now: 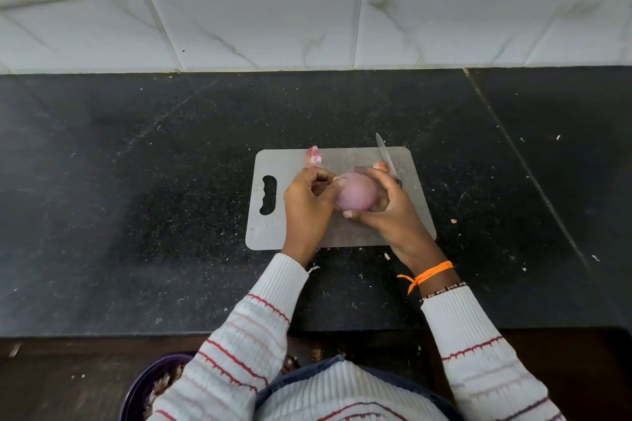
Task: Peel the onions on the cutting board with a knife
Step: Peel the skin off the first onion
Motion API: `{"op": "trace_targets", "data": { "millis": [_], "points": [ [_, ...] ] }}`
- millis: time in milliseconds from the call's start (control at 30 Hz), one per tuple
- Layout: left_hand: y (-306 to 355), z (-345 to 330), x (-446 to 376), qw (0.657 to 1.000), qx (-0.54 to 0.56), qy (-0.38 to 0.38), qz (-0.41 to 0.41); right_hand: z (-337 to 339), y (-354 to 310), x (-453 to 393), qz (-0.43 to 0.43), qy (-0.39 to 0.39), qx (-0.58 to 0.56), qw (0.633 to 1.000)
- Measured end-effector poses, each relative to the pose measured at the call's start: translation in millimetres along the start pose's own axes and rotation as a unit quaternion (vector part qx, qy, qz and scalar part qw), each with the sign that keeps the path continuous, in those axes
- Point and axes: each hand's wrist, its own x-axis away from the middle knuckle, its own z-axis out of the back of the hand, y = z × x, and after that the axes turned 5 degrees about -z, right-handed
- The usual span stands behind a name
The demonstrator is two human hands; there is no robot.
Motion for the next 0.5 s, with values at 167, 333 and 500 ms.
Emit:
{"op": "trace_targets", "data": {
  "millis": [167,333,500],
  "points": [
    [-1.0,2.3,-2.4,0.995,0.075,0.006,0.071,2.4,-0.1,-1.0,-0.005,-0.019,-0.06,0.998],
    [3.0,-6.8,-1.0,0.962,0.222,-0.001,0.157,14.9,-0.1,0.7,-0.025,-0.068,-0.212,0.975],
    [5.1,-18.2,-1.1,0.921,0.311,0.014,0.234,27.9,0.5,2.6,-0.059,-0.105,-0.358,0.926]
  ]
}}
